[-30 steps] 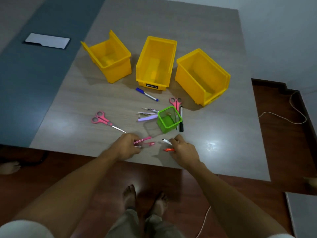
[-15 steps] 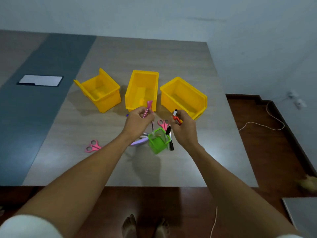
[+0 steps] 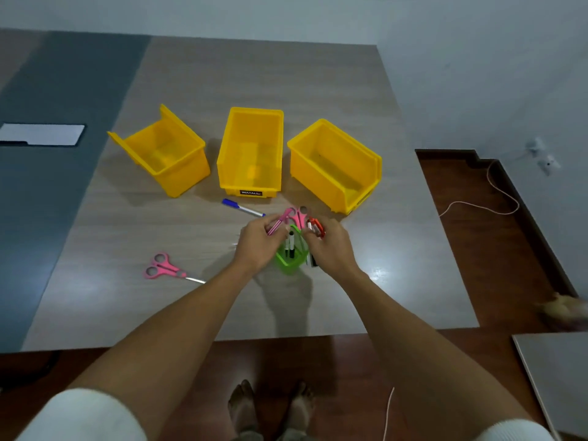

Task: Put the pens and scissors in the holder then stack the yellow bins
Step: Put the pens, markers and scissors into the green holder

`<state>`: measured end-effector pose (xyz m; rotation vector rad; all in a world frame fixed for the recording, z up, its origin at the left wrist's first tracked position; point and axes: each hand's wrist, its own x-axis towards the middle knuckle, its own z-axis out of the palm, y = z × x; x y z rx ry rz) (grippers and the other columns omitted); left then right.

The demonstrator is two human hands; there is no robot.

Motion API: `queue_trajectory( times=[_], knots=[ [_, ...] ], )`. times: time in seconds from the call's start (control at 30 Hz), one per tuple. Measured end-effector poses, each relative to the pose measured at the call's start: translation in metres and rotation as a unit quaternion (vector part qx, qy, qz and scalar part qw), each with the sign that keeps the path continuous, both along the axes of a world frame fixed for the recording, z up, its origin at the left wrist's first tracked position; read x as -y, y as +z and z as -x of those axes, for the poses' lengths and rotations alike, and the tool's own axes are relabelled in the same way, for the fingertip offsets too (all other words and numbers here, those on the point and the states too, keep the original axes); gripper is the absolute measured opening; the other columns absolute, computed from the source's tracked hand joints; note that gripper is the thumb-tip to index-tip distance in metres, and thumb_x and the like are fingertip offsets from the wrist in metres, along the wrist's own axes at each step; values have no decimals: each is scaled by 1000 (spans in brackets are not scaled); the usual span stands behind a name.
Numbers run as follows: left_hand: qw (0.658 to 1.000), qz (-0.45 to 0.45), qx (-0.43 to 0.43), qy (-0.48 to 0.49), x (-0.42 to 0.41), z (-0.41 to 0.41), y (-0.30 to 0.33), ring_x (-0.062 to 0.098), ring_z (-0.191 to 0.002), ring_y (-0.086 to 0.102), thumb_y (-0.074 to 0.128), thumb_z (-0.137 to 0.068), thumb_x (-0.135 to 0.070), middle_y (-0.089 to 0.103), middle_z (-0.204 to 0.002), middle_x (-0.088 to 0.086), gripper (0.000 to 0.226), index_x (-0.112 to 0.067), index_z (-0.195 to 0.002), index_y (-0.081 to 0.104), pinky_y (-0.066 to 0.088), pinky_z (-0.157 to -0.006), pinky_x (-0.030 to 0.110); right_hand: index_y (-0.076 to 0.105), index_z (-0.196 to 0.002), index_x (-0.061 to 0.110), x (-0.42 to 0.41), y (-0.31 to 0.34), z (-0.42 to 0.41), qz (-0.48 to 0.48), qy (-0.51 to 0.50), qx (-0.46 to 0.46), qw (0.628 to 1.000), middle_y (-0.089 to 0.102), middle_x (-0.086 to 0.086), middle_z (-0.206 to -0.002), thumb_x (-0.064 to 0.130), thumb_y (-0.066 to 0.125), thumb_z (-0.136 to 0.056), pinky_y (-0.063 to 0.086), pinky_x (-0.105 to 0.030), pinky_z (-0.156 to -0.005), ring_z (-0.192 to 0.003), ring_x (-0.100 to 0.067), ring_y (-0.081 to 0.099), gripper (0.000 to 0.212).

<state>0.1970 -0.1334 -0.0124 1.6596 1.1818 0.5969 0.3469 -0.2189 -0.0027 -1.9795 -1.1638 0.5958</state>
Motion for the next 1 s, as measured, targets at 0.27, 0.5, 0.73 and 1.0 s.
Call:
queue_trajectory(
  times=[0.27, 0.5, 0.73, 1.0],
  knots=[
    [982, 66, 147, 95, -19, -2, 36, 17, -55, 45, 49, -104, -24, 47, -68, 1, 11, -25, -111, 58, 42, -50, 36, 57, -103, 11, -10, 31, -1, -81, -73, -192, 975, 62, -13, -92, 29, 44, -102, 53, -58, -70, -83, -36, 62, 22],
    [982, -29, 160, 100, -16, -9, 54, 24, -80, 54, 60, -102, -20, 57, -87, 16, 9, -28, -105, 63, 52, -71, 48, 59, -100, 27, -18, 47, 2, -116, -62, -136, 982, 66, -2, -91, 29, 66, -93, 59, -53, -76, -89, -29, 69, 10],
    [995, -34, 72, 66, 10, -2, 14, 15, -84, 60, 63, -101, -19, 72, -97, 14, 20, -7, -115, 71, 49, -67, 14, 67, -103, 10, 6, 14, 10, -51, -25, -83, 995, 69, 4, -89, 26, 68, -96, 50, -30, -73, -82, -9, 63, 17],
    [997, -26, -6, 78, 8, 13, -8, 13, -111, 61, 53, -105, -17, 70, -130, 9, 35, -5, -135, 65, 45, -95, 24, 67, -112, 14, 11, 5, -5, -46, -76, -104, 991, 67, 3, -99, 23, 51, -104, 47, -26, -75, -89, -11, 60, 20]
  ],
)
